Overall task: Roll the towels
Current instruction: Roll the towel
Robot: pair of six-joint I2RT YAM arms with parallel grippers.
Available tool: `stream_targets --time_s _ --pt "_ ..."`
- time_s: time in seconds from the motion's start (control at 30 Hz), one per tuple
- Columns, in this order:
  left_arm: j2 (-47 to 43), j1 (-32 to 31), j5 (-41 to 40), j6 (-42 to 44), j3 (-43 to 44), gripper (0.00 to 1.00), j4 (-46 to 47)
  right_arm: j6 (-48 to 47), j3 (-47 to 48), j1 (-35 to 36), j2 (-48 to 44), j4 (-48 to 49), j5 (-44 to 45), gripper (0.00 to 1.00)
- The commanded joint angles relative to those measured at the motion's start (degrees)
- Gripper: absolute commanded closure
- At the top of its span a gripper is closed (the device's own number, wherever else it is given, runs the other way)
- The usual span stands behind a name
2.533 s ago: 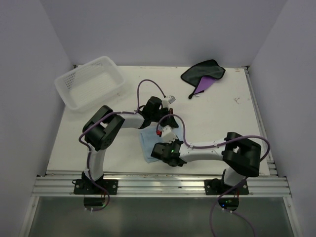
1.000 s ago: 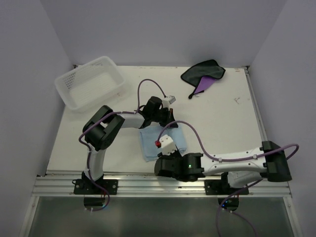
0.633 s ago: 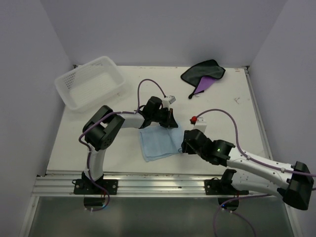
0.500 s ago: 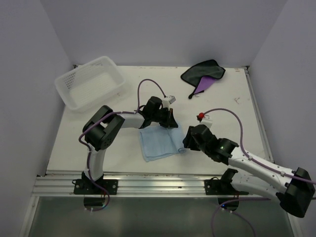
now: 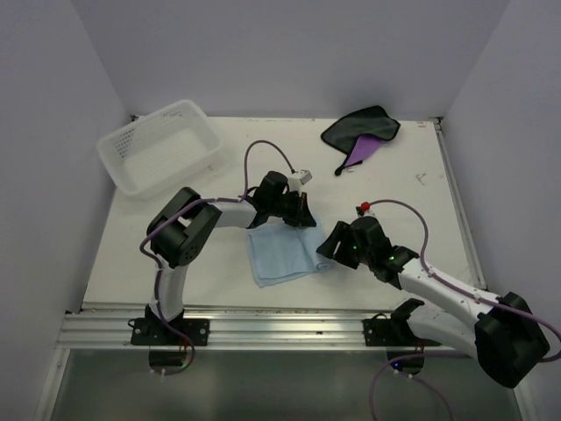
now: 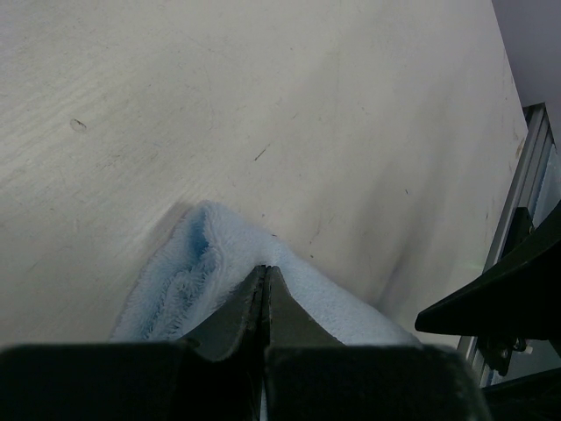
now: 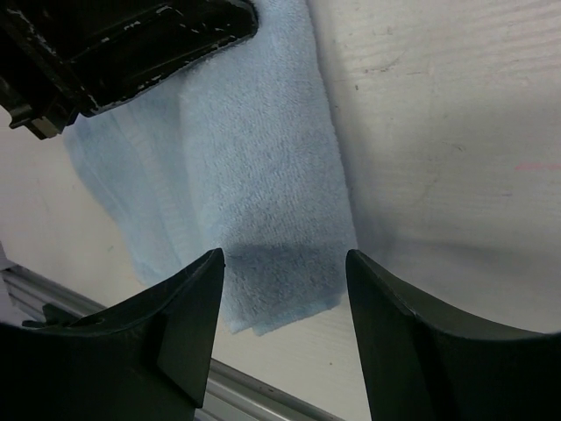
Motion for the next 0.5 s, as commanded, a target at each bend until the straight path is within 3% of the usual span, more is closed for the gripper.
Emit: stream_targets --time_s 0.0,0.47 --pt "-0.73 0.49 -2.93 2.47 0.37 1.0 -2.03 0.85 -0.19 -0.37 1.11 5.23 -3.44 0.38" --pt "-0.73 0.49 -3.1 2.73 0.02 1.0 -2.03 -2.49 0.07 -0.37 5.58 4.09 -2.2 0.33"
